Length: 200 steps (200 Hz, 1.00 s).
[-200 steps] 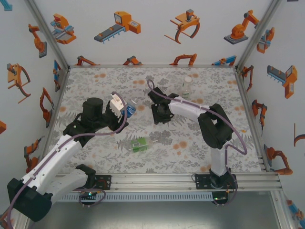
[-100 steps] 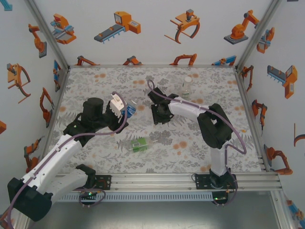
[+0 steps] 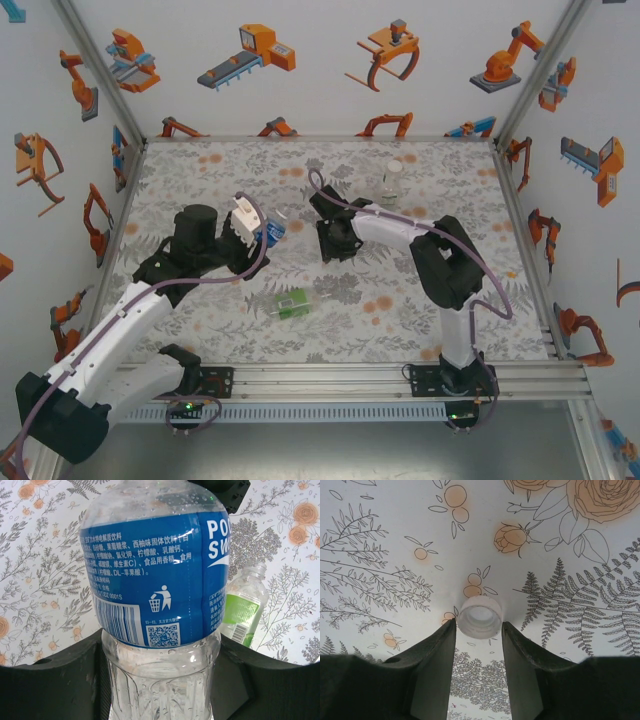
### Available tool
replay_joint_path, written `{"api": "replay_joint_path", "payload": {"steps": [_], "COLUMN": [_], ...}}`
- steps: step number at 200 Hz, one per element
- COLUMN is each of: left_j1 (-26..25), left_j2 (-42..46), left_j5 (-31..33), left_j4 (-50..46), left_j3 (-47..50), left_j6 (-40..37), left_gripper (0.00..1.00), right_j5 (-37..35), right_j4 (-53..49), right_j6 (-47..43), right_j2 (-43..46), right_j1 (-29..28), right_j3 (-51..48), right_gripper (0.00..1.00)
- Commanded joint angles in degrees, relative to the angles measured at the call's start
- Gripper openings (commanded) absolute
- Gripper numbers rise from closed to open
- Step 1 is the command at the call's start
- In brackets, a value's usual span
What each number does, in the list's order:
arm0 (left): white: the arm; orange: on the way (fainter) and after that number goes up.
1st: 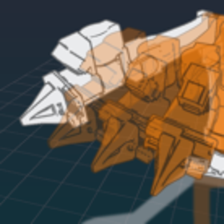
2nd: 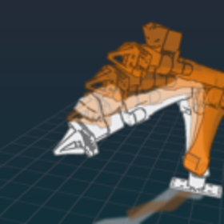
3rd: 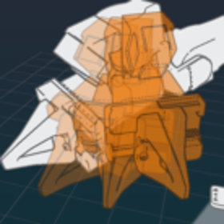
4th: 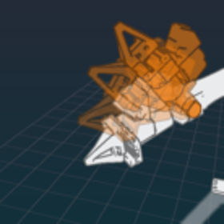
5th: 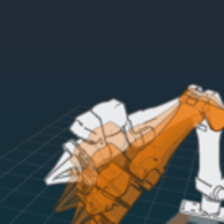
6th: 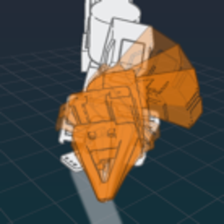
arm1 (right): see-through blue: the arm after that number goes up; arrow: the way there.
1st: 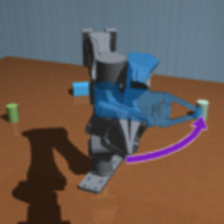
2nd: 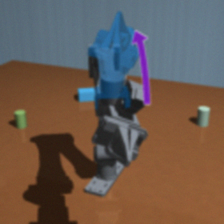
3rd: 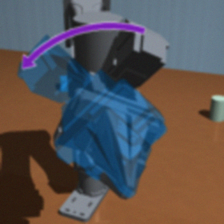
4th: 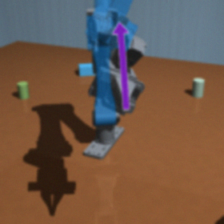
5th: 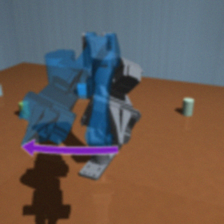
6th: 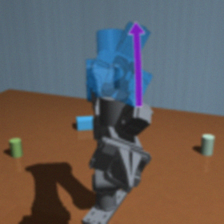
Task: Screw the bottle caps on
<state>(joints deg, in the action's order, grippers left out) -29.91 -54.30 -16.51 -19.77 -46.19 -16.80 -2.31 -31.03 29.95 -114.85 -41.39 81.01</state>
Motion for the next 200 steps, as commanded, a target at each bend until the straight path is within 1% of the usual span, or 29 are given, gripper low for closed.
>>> {"api": "replay_joint_path", "payload": {"steps": [1, 69, 135, 158, 200], "left_j1": [0.28, 0.34, 0.31, 0.34, 0.3], "left_j2": [-0.16, -0.25, -0.13, -0.21, -0.4], "left_j5": [-1.1, -1.11, -1.01, -1.11, -1.11], "left_j4": [-0.62, -0.76, -0.86, -0.8, -1.02], "left_j3": [-2.14, -2.32, -2.32, -2.26, -2.49], "left_j6": [-1.13, -1.22, -1.22, -1.21, -1.22], "left_gripper": [0.0, 0.0, 0.0, 0.0, 0.0], "right_j5": [0.07, -1.52, -0.59, -0.51, -0.51], "right_j4": [-0.72, -3.17, -3.32, -3.29, -2.89], "right_j6": [0.56, -0.46, -0.54, -0.43, -0.38], "right_j2": [-0.06, 3.71, 1.38, 0.51, -0.02], "right_j1": [-0.01, 0.0, -0.01, -0.01, -0.03], "right_j3": [0.22, 3.65, 4.25, 3.76, 3.27], "right_gripper": [0.41, 0.42, 0.42, 0.44, 0.44]}}
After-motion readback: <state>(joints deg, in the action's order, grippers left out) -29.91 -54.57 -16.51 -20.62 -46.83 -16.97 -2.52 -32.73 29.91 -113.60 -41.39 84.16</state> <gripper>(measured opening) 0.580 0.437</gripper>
